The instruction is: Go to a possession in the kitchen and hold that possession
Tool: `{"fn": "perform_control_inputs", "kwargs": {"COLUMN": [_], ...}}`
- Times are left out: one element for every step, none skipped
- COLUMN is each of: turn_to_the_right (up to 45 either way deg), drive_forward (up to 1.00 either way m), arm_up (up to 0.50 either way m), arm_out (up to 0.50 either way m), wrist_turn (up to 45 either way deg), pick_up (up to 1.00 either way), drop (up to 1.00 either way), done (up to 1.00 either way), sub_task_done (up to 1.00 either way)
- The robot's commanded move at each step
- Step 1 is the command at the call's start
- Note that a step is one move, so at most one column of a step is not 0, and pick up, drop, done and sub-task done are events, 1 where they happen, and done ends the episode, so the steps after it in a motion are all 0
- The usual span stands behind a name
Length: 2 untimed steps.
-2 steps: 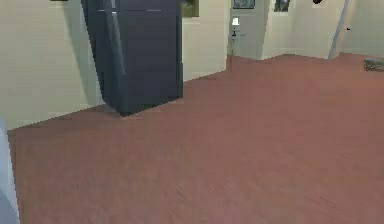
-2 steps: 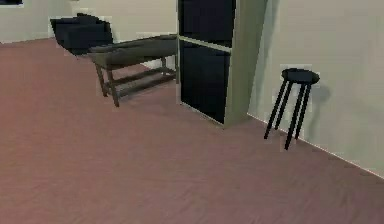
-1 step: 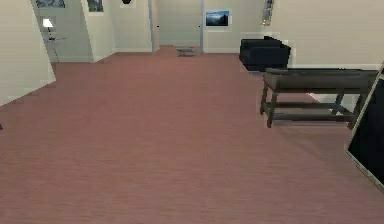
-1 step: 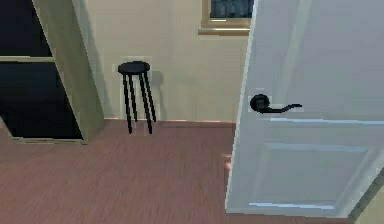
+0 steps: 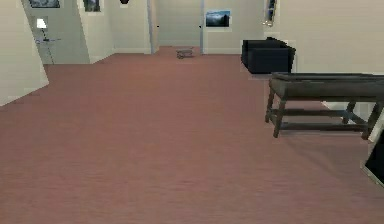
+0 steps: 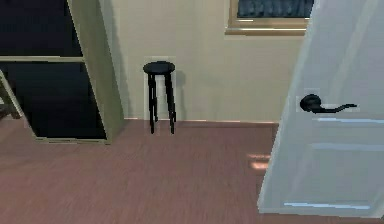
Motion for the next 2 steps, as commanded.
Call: {"fn": "perform_control_inputs", "kwargs": {"turn_to_the_right": [-45.0,-42.0], "drive_forward": [0.00,0.00], "arm_up": [0.00,0.00], "arm_out": [0.00,0.00], "wrist_turn": [0.0,0.0], "pick_up": [0.00,0.00], "drop": [0.00,0.00], "done": [0.00,0.00], "sub_task_done": [0.00,0.00]}}
